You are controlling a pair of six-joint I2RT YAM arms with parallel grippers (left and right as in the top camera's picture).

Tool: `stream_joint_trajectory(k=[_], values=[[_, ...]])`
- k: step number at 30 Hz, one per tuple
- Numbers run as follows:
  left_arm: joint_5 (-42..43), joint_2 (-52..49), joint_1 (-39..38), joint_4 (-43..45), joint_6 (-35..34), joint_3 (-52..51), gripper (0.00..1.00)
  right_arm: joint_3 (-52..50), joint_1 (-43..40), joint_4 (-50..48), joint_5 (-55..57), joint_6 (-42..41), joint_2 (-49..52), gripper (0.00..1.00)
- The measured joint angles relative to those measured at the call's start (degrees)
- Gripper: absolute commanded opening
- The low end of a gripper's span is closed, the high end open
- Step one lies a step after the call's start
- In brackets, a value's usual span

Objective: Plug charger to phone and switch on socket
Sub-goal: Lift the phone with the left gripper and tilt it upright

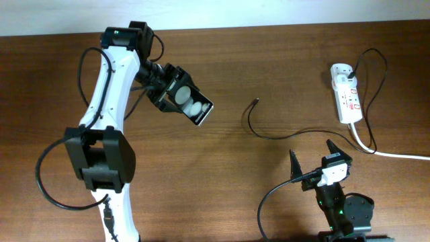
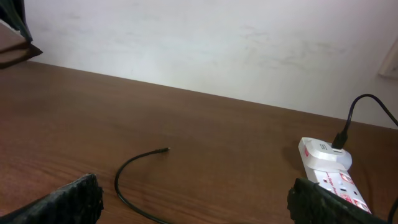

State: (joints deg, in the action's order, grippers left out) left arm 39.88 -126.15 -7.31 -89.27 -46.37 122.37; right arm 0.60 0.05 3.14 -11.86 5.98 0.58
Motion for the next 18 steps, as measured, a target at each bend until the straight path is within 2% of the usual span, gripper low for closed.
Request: stream_joint_trajectory(k=[11, 18], values=[[2.38, 0.00, 0.00, -4.20, -1.86, 0.00, 0.00, 0.00, 0.00, 0.00, 0.00, -0.02, 0.00, 0.99], [6.73, 0.00, 0.00, -5.99, -3.02, 0.00, 0.00, 0.00, 0.00, 0.00, 0.00, 0.00, 0.00, 0.99]])
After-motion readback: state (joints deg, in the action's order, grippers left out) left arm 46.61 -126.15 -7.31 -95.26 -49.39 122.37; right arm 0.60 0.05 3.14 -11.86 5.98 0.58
